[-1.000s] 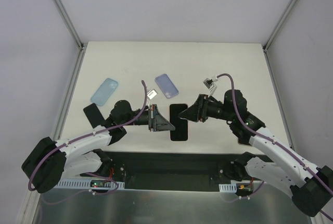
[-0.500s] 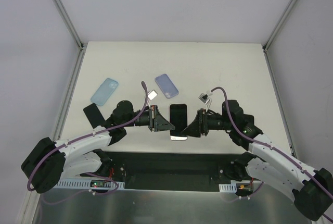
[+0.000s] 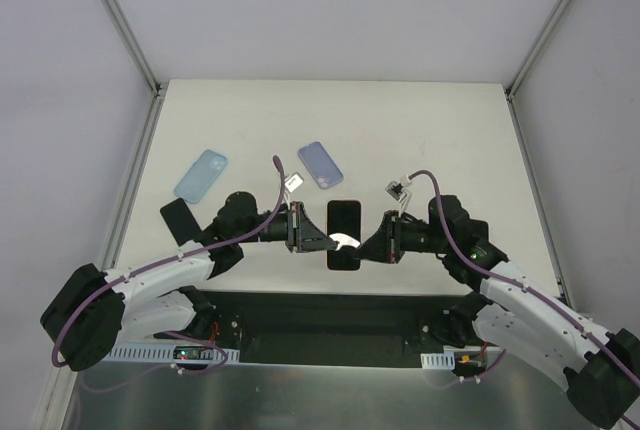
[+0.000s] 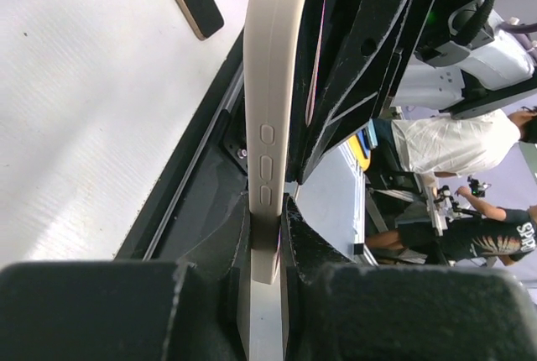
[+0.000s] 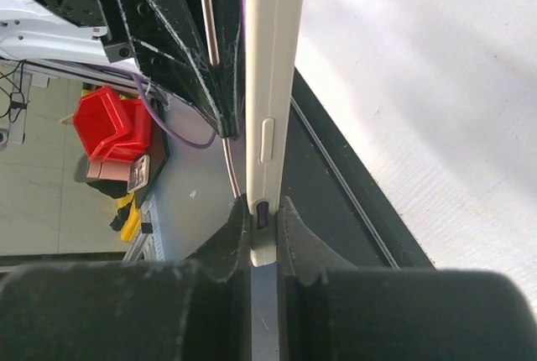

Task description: Put the phone into the phone case

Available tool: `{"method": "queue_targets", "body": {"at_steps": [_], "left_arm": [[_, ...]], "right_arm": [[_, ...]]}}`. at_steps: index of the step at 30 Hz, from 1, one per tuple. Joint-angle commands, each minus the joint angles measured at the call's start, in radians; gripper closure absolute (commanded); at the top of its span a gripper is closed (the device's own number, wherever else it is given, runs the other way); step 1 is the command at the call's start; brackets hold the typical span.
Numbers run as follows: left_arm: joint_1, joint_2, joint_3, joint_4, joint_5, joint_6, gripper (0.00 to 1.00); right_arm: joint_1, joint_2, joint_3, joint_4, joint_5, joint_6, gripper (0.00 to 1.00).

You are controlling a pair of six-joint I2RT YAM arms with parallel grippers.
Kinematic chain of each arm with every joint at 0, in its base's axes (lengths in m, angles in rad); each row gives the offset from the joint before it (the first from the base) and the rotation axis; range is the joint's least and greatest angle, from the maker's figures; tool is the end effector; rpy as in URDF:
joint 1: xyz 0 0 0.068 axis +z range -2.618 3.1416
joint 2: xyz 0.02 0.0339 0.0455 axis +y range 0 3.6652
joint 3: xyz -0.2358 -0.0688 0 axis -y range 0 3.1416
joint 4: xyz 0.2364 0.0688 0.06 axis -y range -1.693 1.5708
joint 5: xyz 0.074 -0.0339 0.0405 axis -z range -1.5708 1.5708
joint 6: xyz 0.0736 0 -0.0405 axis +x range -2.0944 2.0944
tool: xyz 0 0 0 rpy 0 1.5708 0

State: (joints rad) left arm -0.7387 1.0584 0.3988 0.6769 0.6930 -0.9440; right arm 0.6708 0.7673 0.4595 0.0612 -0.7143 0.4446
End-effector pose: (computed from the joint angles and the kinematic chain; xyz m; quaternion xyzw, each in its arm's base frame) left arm 0.1595 -0.2089 0.2238 0.1734 0.6807 -0.6588 0.2696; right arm 0.1419 0.1742 0.2311 -0.2970 0.7100 0.5388 0.3428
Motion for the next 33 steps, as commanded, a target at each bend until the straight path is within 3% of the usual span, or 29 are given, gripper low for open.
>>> {"method": "queue_targets", "body": {"at_steps": [1,3,4,5,7,9,10,11,20,29,33], "left_arm": [[0.004,-0.009,0.054,-0.1,-0.095,0.088,0.92],[0.002,-0.024,0.075,-0.193,-0.14,0.125,0.75],[0.004,-0.044,0.089,-0.239,-0.167,0.142,0.58],[0.005,-0.057,0.103,-0.296,-0.225,0.18,0.5],[0.01,-0.081,0.164,-0.483,-0.274,0.22,0.36],[0.018,-0.121,0.224,-0.583,-0.329,0.287,0.29],[0.024,-0.152,0.241,-0.67,-0.354,0.307,0.11],[0.024,-0.165,0.256,-0.718,-0.378,0.348,0.02],[0.032,-0.244,0.36,-1.019,-0.587,0.487,0.01],[0.032,-0.305,0.321,-1.102,-0.67,0.53,0.01],[0.033,-0.299,0.331,-1.128,-0.688,0.521,0.01]], "right_arm": [[0.009,-0.011,0.044,0.017,0.073,0.006,0.99],[0.009,0.003,0.063,-0.007,0.093,-0.023,0.99],[0.009,0.015,0.092,-0.056,0.108,-0.038,0.99],[0.009,0.023,0.108,-0.096,0.127,-0.053,0.99],[0.0,0.049,0.14,-0.2,0.183,-0.104,0.99],[-0.019,0.069,0.182,-0.265,0.22,-0.124,0.99],[-0.03,0.096,0.192,-0.317,0.251,-0.144,0.99],[-0.037,0.113,0.218,-0.337,0.262,-0.156,0.99],[-0.168,0.479,0.355,-0.403,0.176,-0.239,0.99],[-0.275,0.723,0.423,-0.409,0.139,-0.268,0.98],[-0.323,0.812,0.397,-0.416,0.165,-0.254,0.93]]}}
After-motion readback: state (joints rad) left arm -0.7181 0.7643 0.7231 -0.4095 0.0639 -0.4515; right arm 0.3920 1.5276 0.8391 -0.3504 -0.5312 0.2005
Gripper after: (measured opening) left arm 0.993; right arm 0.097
